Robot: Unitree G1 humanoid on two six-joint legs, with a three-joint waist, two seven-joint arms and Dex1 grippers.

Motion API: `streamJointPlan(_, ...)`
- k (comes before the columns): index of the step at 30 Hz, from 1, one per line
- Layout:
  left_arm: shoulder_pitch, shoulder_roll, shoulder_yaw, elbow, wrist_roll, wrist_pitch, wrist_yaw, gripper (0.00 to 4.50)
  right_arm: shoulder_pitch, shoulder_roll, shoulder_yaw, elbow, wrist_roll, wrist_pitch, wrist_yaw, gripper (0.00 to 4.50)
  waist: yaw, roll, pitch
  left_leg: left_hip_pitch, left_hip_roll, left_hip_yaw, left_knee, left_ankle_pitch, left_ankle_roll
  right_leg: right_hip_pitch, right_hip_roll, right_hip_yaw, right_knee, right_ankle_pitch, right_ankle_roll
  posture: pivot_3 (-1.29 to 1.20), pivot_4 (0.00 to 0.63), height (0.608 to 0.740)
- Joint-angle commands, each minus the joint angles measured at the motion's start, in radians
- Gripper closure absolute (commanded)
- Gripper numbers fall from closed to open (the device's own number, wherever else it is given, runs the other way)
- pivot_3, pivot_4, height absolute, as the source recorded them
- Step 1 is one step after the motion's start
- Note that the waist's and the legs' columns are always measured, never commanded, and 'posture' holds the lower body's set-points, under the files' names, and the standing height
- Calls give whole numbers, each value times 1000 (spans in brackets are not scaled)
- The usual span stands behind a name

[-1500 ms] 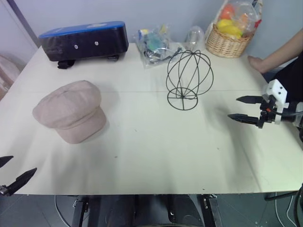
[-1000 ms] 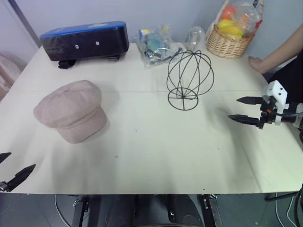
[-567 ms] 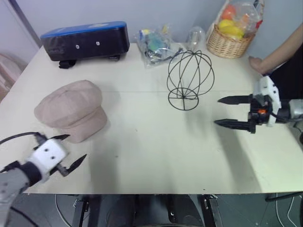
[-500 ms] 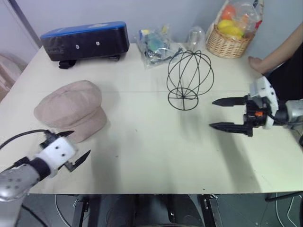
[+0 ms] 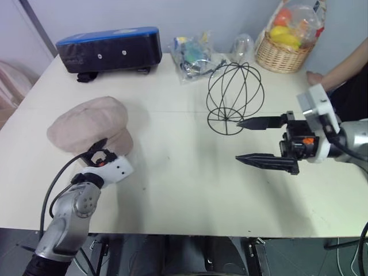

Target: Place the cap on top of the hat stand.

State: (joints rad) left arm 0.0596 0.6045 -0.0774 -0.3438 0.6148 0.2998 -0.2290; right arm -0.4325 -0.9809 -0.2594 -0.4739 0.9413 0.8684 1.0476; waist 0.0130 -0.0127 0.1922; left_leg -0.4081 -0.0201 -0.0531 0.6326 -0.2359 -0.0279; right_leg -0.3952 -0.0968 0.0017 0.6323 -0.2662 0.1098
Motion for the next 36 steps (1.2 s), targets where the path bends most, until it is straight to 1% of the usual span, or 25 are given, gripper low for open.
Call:
streamJointPlan(1,-15,-6,0,85,41,39,18,271,-31,-9,-51,-29,55,8,-36,1,0,2,-1,0,0,0,0,0,0,0,0,0,0,0,0,0,150,740)
streamJointPlan(3,-35,-6,12,105,43,39,24,891,-41,-10,-55,-25,72,15,-53,0,-1,3,-2,0,0,0,0,0,0,0,0,0,0,0,0,0,150,740)
streamJointPlan(4,-44,-6,19,113,42,37,29,1312,-44,-11,-57,-23,77,17,-59,0,-3,3,-2,0,0,0,0,0,0,0,0,0,0,0,0,0,150,740)
streamJointPlan(6,-64,-1,29,130,38,26,36,2411,-46,-14,-59,-20,81,18,-69,0,-5,3,-2,0,0,0,0,0,0,0,1,0,0,0,0,0,150,740)
streamJointPlan(10,-105,13,49,152,20,-4,46,4453,-42,-21,-67,-13,84,19,-83,0,-1,3,-2,0,0,0,0,0,0,-1,1,0,1,0,1,0,150,740)
streamJointPlan(13,-159,35,70,171,14,-40,60,4488,-42,-32,-88,10,113,50,-104,0,1,3,-2,0,0,0,0,0,0,0,1,0,0,0,1,0,150,740)
streamJointPlan(15,-227,49,86,185,-7,-85,74,4488,-35,-42,-104,18,103,45,-111,0,3,2,-2,-1,0,-1,0,0,0,0,0,-1,0,0,1,0,150,740)
streamJointPlan(18,-365,61,99,206,-53,-168,83,4488,-16,-59,-122,29,36,2,-123,0,6,1,-1,-3,0,-3,2,0,0,-1,0,-3,0,1,2,0,150,740)
streamJointPlan(21,-548,57,86,255,-112,-281,84,4488,5,-70,-164,45,26,-4,-125,0,5,0,-1,-3,-1,-3,2,0,0,0,0,-3,0,3,4,0,150,740)
streamJointPlan(24,-764,15,15,337,-160,-437,61,4488,44,-74,-220,35,38,7,-131,0,5,-1,0,-5,-4,-1,3,0,0,0,-1,-3,0,3,6,0,150,740)
streamJointPlan(27,-906,-54,-66,417,-170,-558,42,4488,90,-75,-263,9,49,16,-139,0,3,-1,-1,-7,-6,0,4,0,0,-1,-1,-3,0,4,7,0,150,740)
streamJointPlan(29,-972,-113,-121,479,-174,-622,30,4488,119,-74,-287,-11,54,20,-149,0,2,0,-1,-7,-6,1,5,0,1,-1,-1,-3,-1,4,7,0,150,740)
streamJointPlan(33,-1064,-209,-231,623,-120,-773,55,4488,179,-62,-339,-52,85,33,-182,0,-6,0,-1,-6,-6,1,5,0,1,-1,0,-3,0,4,7,0,150,740)
streamJointPlan(36,-1104,-257,-312,747,-44,-808,64,4488,219,-53,-367,-82,103,40,-207,0,-4,-1,0,-6,-5,1,5,0,1,-1,1,-3,1,4,7,0,150,740)
